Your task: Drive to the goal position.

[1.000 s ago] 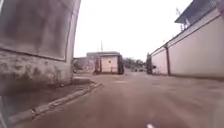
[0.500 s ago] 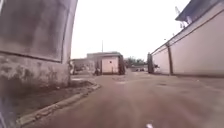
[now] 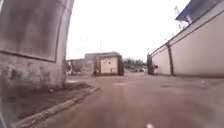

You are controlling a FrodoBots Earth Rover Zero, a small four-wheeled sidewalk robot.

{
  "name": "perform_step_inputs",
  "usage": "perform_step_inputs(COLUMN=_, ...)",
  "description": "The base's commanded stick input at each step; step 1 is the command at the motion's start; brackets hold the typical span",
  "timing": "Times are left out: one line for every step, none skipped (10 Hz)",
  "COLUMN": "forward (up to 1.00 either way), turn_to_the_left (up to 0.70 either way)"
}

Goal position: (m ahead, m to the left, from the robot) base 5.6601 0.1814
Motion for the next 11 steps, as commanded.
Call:
perform_step_inputs(forward=0.70, turn_to_the_left=0.00)
perform_step_inputs(forward=0.70, turn_to_the_left=0.00)
perform_step_inputs(forward=0.70, turn_to_the_left=-0.02)
perform_step_inputs(forward=0.70, turn_to_the_left=-0.18)
perform_step_inputs(forward=0.70, turn_to_the_left=-0.28)
perform_step_inputs(forward=0.70, turn_to_the_left=-0.28)
perform_step_inputs(forward=0.70, turn_to_the_left=0.00)
perform_step_inputs(forward=0.70, turn_to_the_left=0.00)
perform_step_inputs(forward=0.70, turn_to_the_left=0.00)
perform_step_inputs(forward=0.70, turn_to_the_left=0.00)
perform_step_inputs(forward=0.70, turn_to_the_left=0.00)
